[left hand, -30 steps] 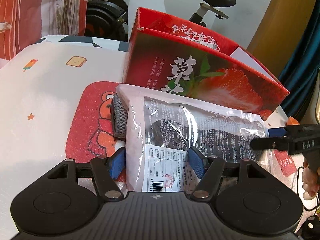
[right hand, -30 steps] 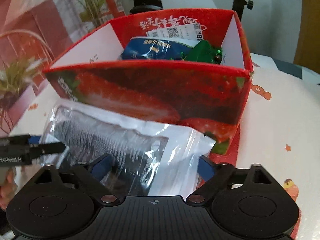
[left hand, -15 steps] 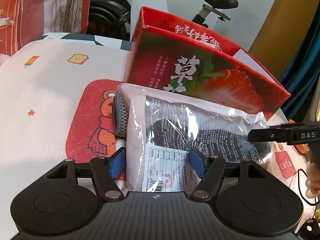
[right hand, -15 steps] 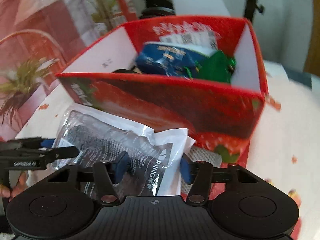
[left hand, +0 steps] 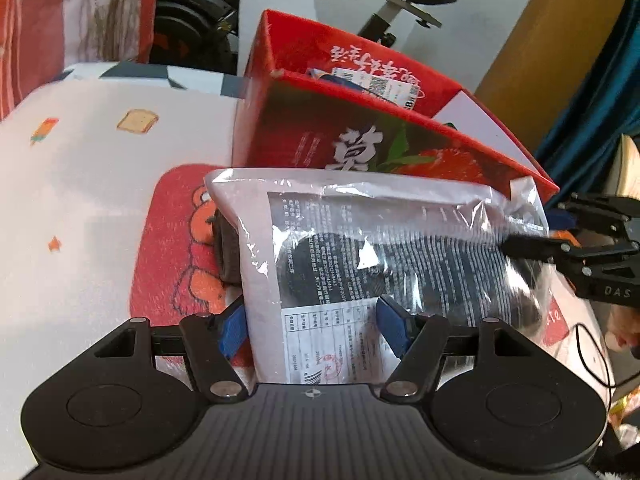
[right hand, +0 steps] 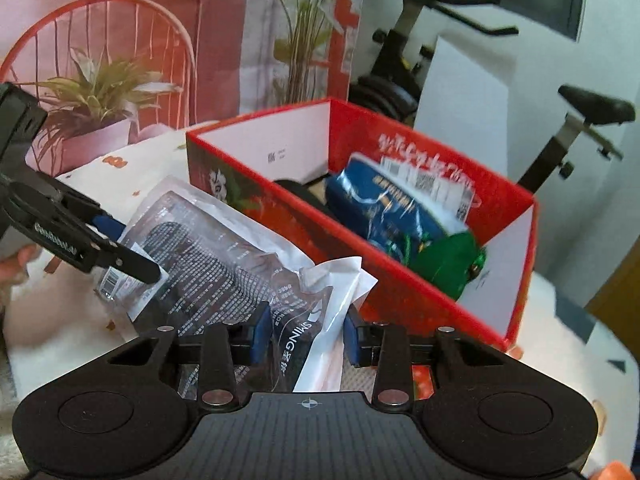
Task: Organize soft objects
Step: 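Close both tools on the clear plastic bag of black items, then lift the clear bag with both tools and carry it over the box, then lower the clear bag into the box and open both tools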
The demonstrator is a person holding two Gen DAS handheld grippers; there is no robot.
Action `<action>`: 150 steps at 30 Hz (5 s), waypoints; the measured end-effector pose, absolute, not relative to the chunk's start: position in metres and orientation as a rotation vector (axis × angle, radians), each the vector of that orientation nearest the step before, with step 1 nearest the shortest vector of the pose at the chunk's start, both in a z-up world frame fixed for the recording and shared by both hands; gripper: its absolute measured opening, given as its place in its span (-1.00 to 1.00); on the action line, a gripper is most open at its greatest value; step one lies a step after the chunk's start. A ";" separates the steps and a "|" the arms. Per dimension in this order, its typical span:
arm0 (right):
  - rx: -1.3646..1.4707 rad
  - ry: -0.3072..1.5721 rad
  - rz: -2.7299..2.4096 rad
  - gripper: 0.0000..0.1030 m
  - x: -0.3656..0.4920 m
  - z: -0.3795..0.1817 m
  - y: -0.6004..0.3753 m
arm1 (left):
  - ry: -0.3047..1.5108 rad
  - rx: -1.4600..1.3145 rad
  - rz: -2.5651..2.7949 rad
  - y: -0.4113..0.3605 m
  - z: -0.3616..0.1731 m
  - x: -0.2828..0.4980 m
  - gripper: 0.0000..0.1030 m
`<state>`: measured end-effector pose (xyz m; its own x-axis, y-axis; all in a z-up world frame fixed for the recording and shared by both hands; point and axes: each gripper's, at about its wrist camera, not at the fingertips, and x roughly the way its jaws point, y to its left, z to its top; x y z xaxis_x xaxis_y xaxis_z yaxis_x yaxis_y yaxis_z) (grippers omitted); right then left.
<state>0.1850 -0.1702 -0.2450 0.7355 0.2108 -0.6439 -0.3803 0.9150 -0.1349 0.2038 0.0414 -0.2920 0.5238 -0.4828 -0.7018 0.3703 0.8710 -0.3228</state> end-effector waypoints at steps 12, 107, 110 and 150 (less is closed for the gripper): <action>-0.398 0.604 0.321 -0.35 0.167 -0.249 -0.163 | 0.823 -0.180 -0.487 0.055 -0.254 0.226 0.27; -0.313 0.891 0.102 -0.32 0.349 -0.234 -0.205 | 0.757 0.063 -0.445 -0.022 -0.194 0.338 -0.27; -0.340 0.936 0.102 -0.32 0.361 -0.241 -0.199 | 0.736 0.044 -0.451 -0.020 -0.191 0.339 -0.28; -0.142 0.775 0.052 0.67 0.321 -0.199 -0.222 | 0.706 0.085 -0.440 -0.031 -0.185 0.315 -0.22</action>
<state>0.3209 -0.2221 -0.1986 0.7135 -0.0056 -0.7006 -0.0990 0.9891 -0.1088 0.3148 -0.0310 -0.1853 0.6734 -0.3621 -0.6446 0.4188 0.9053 -0.0710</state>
